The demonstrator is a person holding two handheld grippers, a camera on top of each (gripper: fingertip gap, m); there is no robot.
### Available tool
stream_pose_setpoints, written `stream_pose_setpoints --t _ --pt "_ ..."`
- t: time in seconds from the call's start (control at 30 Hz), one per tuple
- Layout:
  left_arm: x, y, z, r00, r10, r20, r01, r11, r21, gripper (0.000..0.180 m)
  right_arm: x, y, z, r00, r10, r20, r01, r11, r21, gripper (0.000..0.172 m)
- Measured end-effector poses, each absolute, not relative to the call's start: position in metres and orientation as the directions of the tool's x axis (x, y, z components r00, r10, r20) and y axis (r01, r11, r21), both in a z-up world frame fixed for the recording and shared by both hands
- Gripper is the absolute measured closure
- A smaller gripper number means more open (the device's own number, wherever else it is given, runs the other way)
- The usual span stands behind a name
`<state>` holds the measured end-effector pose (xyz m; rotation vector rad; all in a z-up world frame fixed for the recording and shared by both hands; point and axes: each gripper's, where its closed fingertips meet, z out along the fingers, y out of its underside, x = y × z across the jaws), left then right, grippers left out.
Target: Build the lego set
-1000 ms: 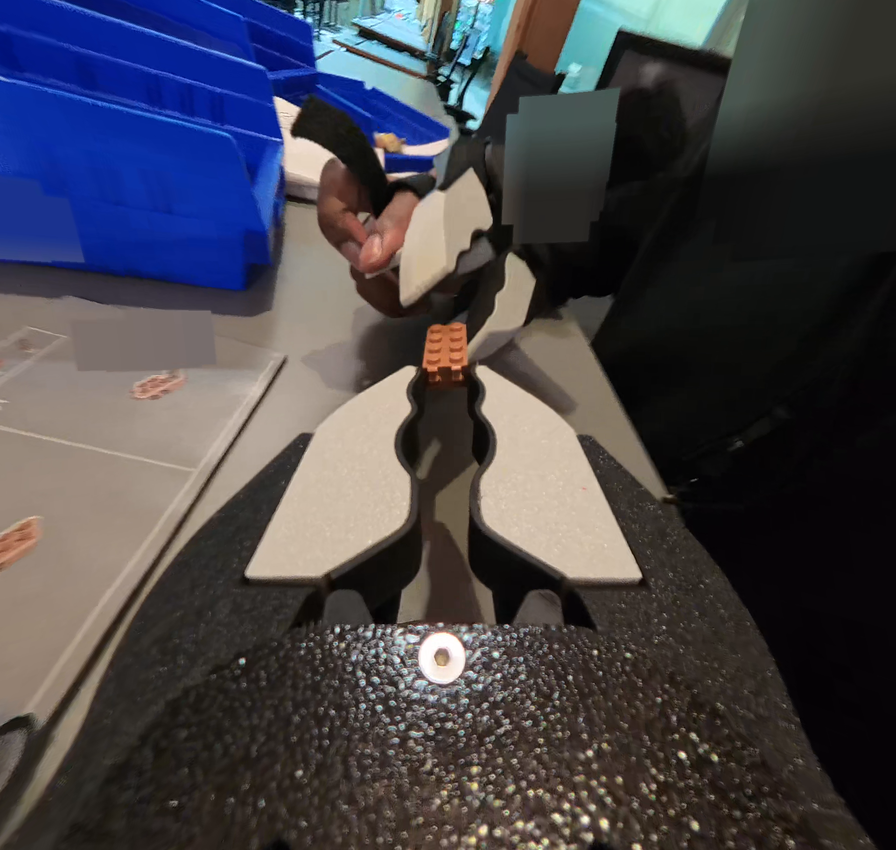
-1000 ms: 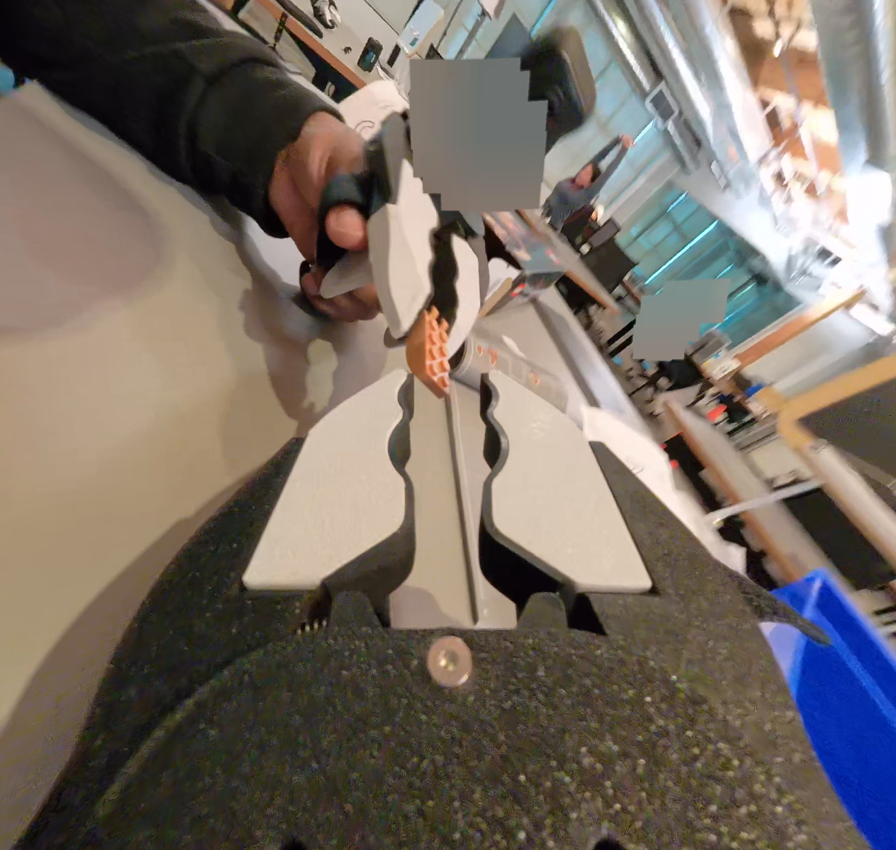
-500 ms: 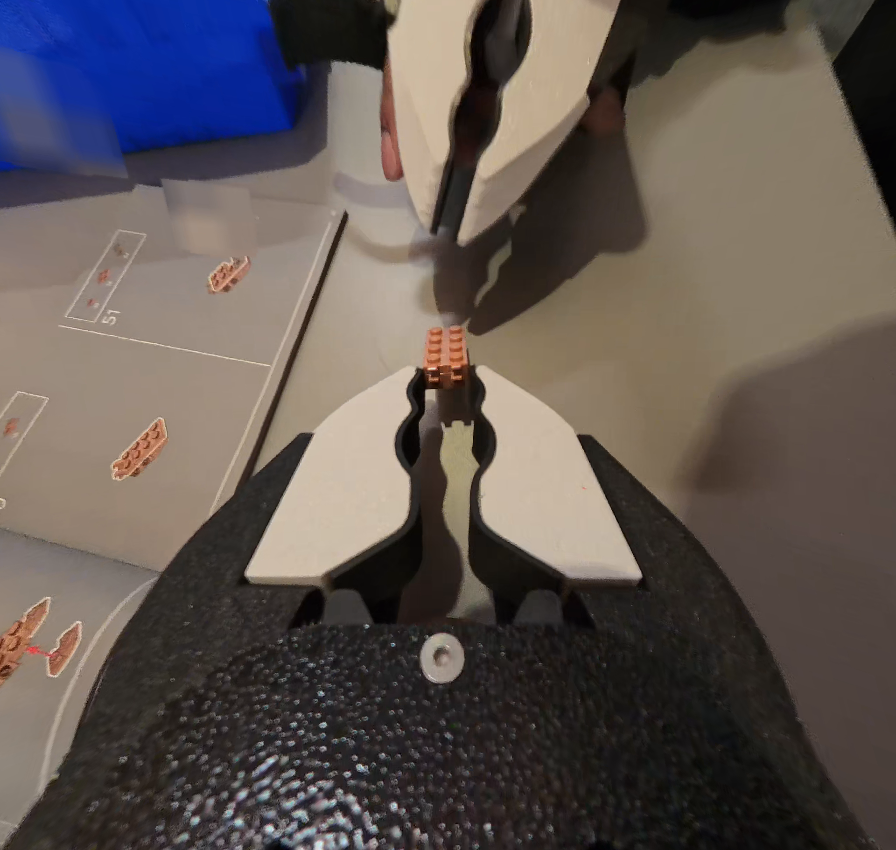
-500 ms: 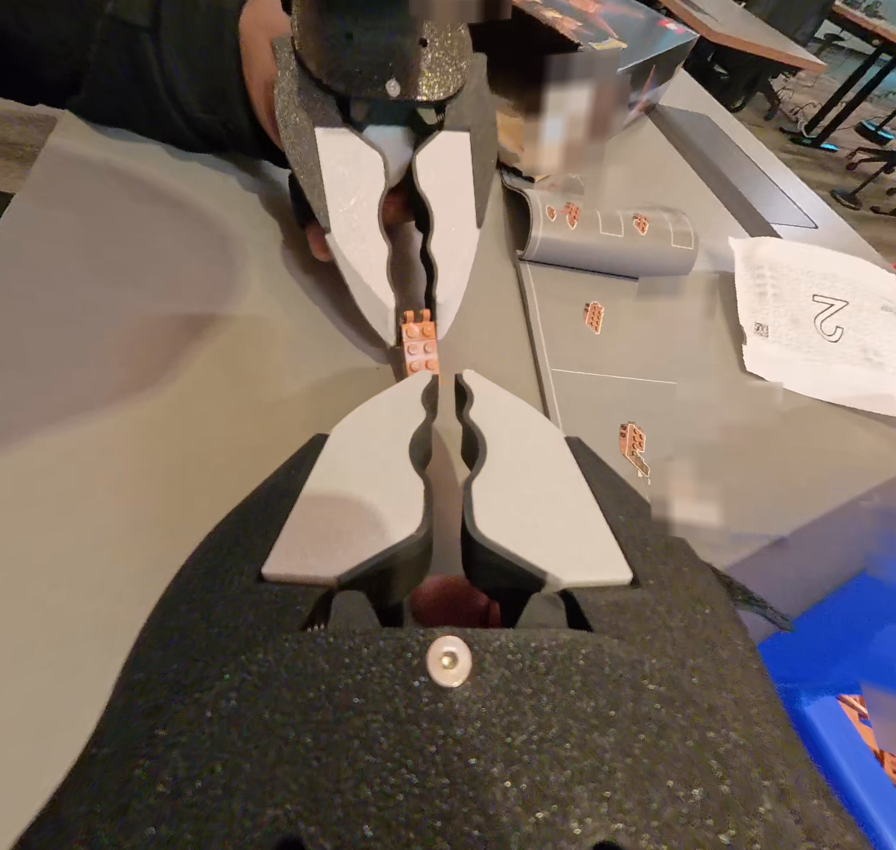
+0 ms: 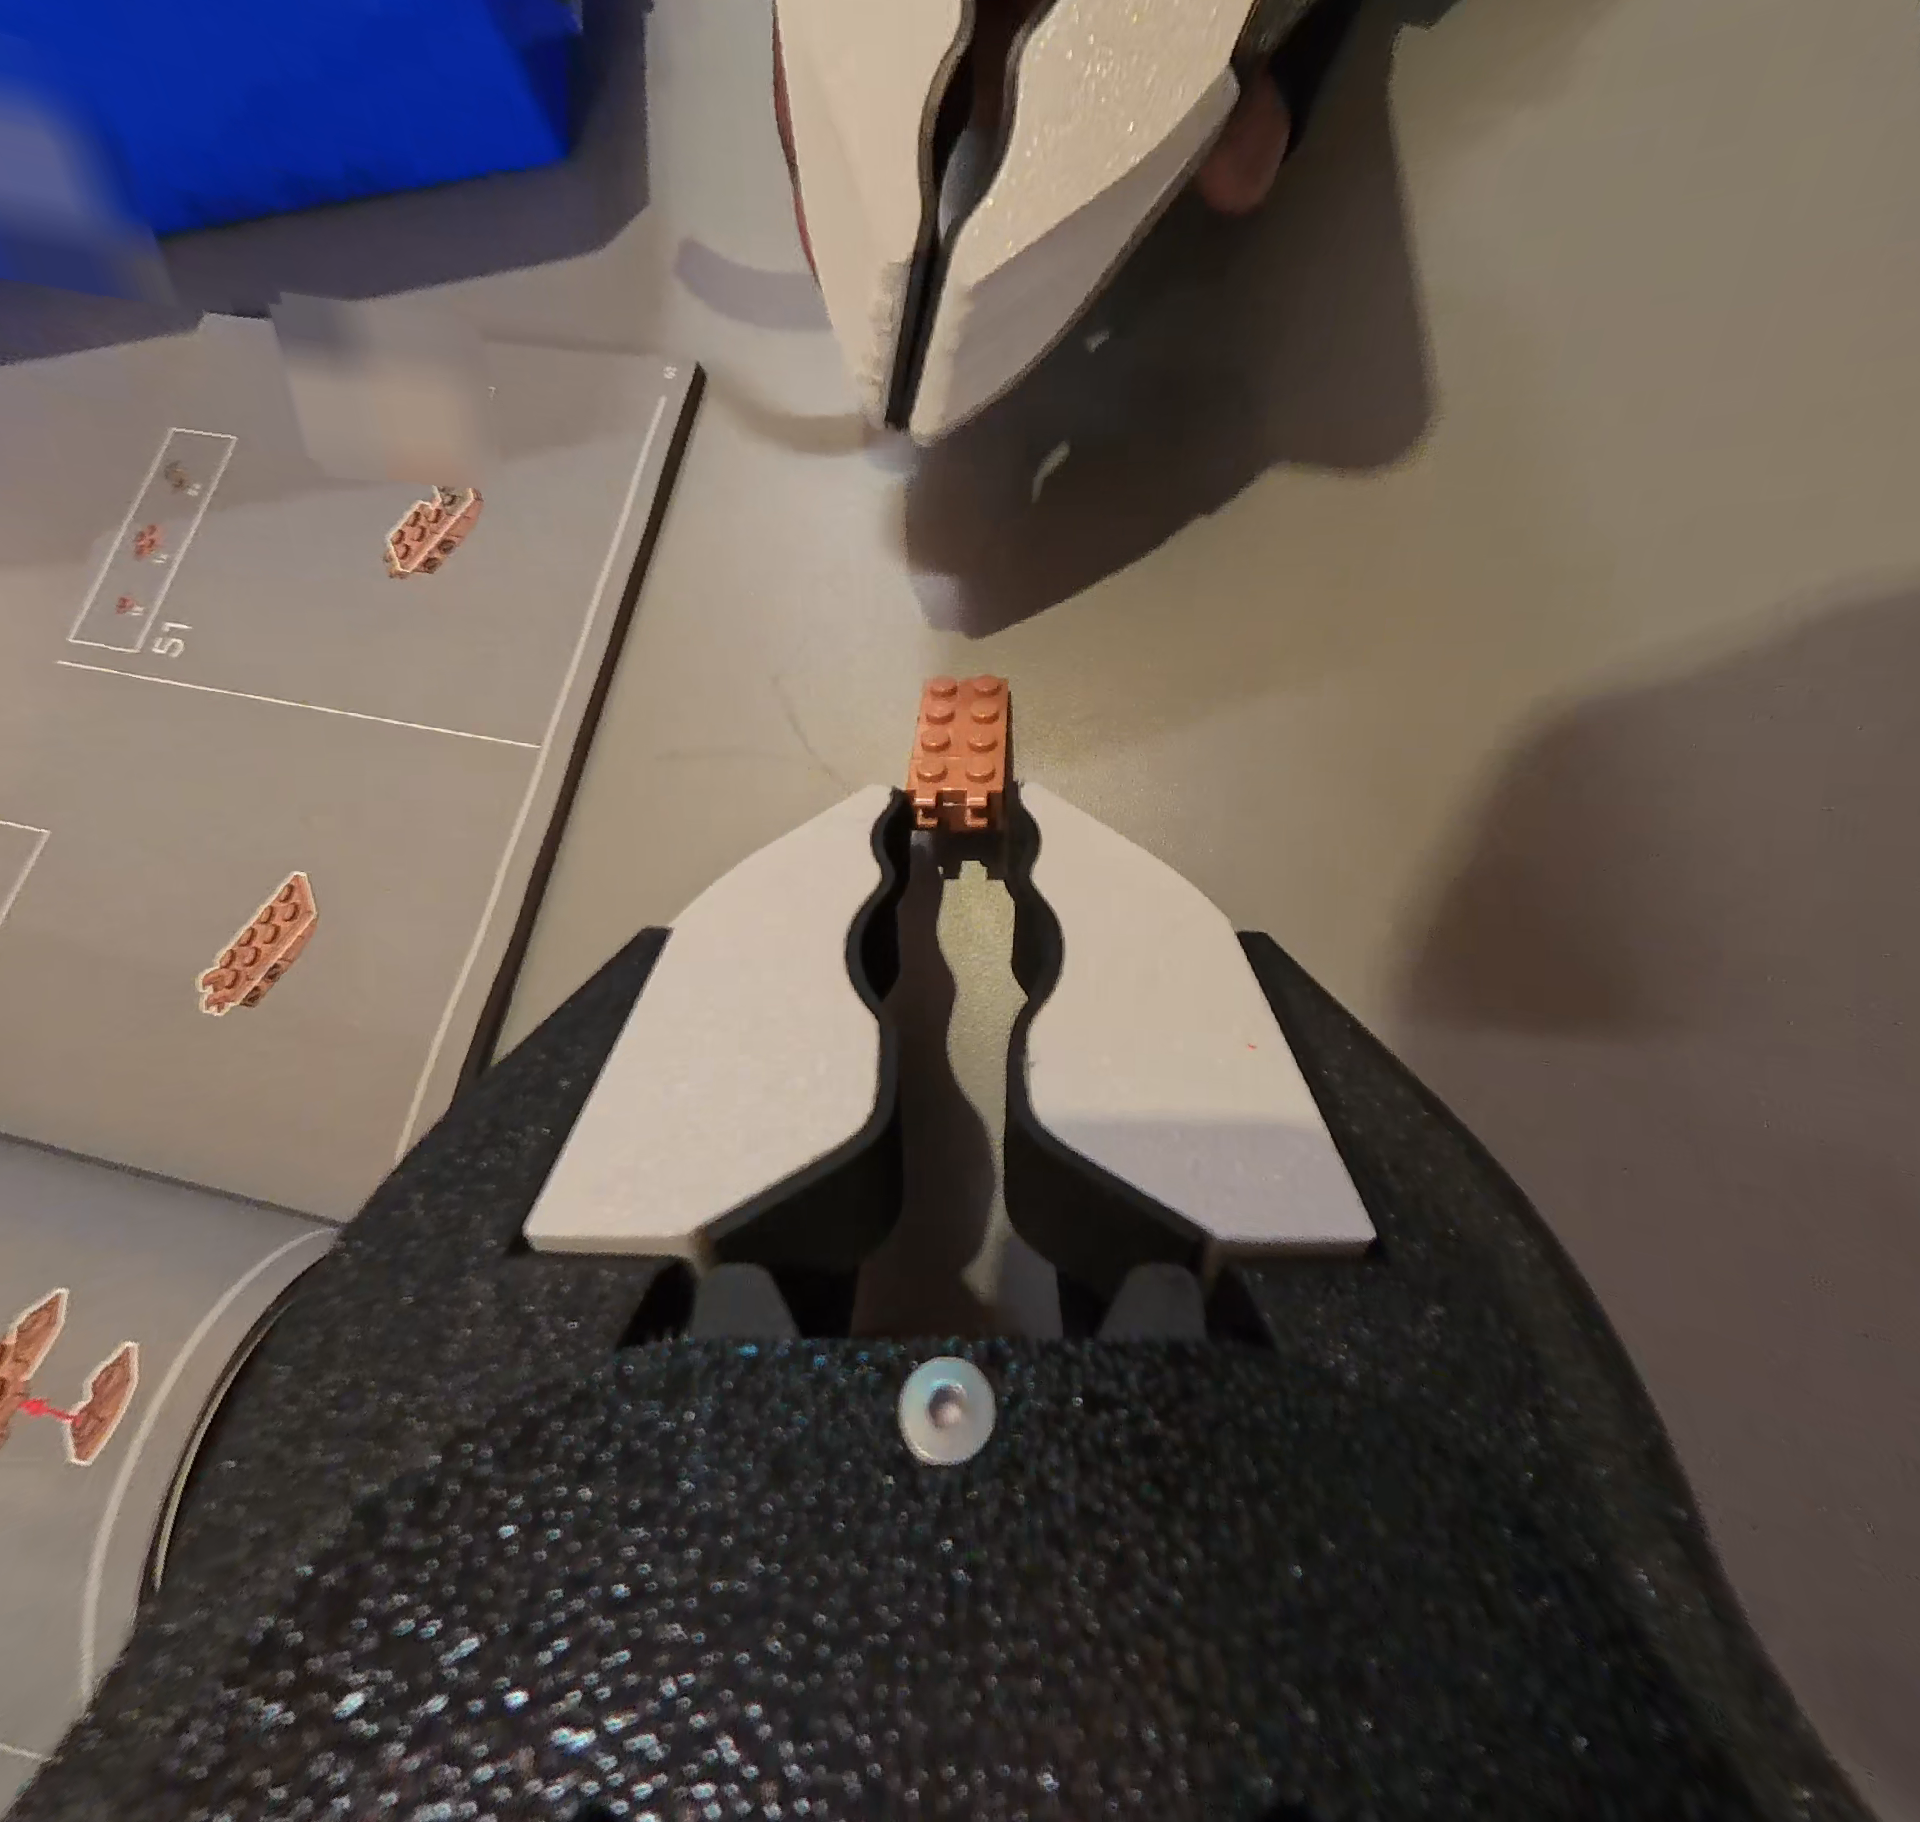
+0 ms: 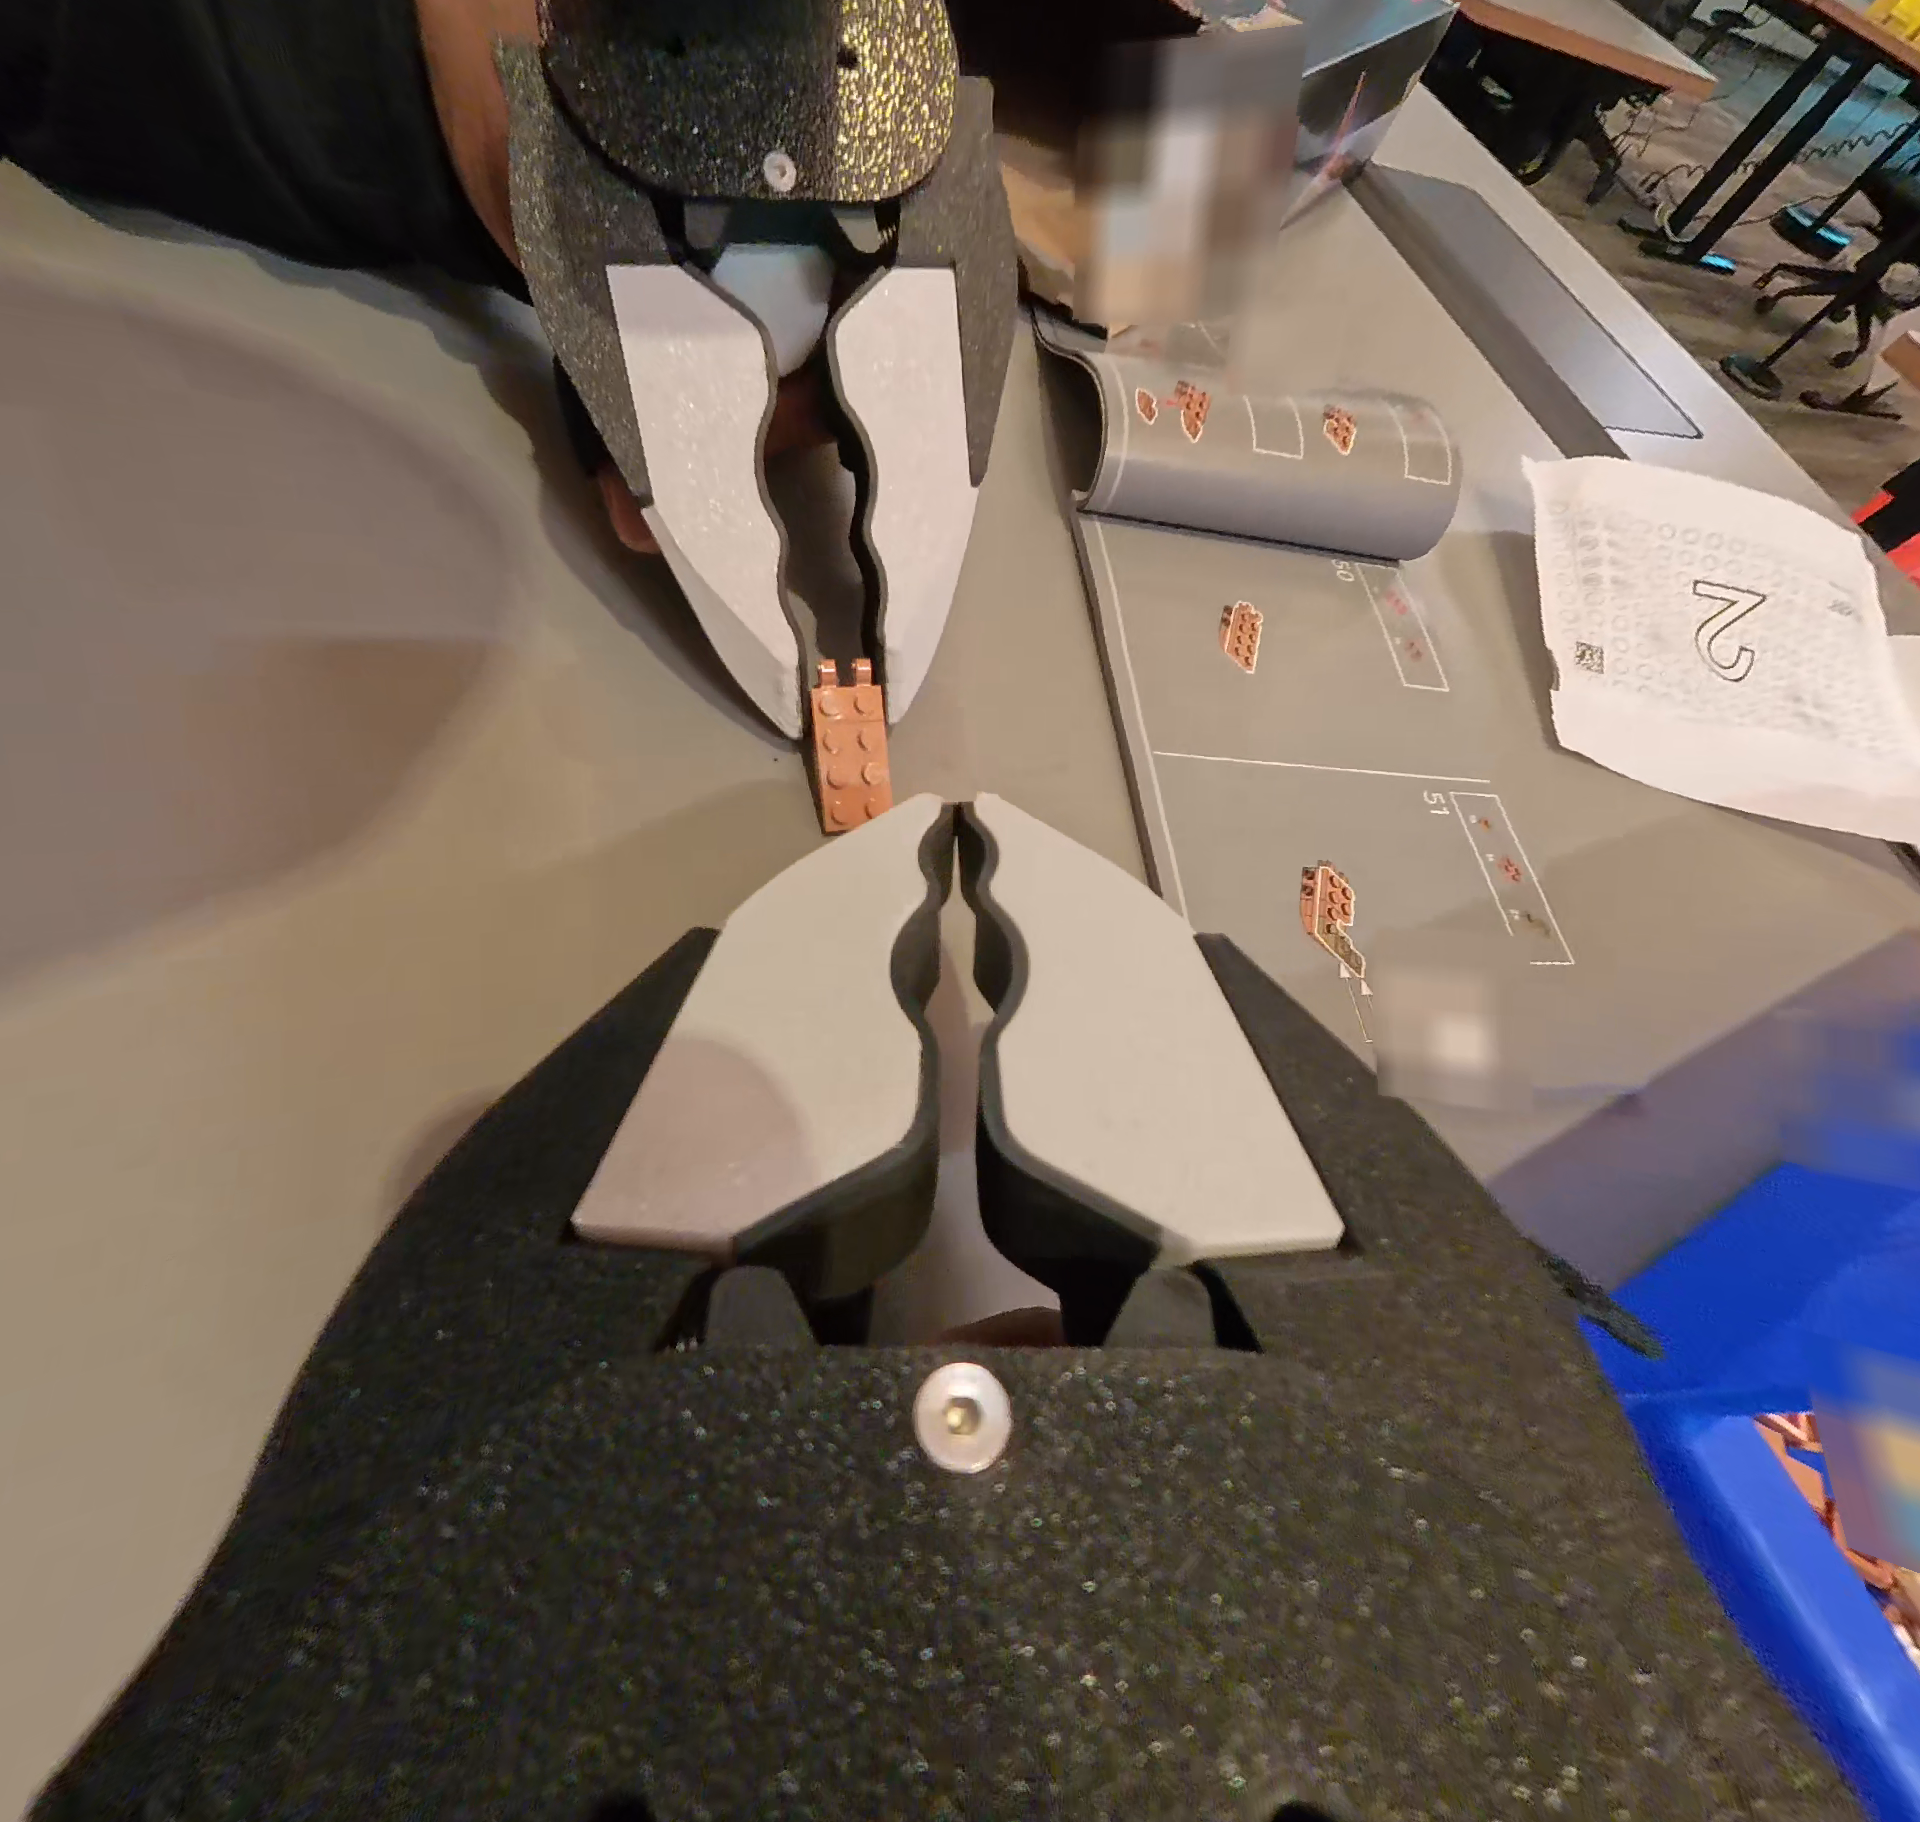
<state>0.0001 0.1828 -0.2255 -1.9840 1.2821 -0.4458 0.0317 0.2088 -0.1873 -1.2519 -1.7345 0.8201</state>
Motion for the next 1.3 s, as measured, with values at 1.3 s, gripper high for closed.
stream_pose_setpoints --t 1.3 --pt "-0.005 0.187 -0.183 0.428 -0.904 -0.016 -0.408 -0.177 -0.896 0.152 0.096 0.285 -0.081 0.140 0.954 0.266 0.130 0.248 -0.960 0.172"
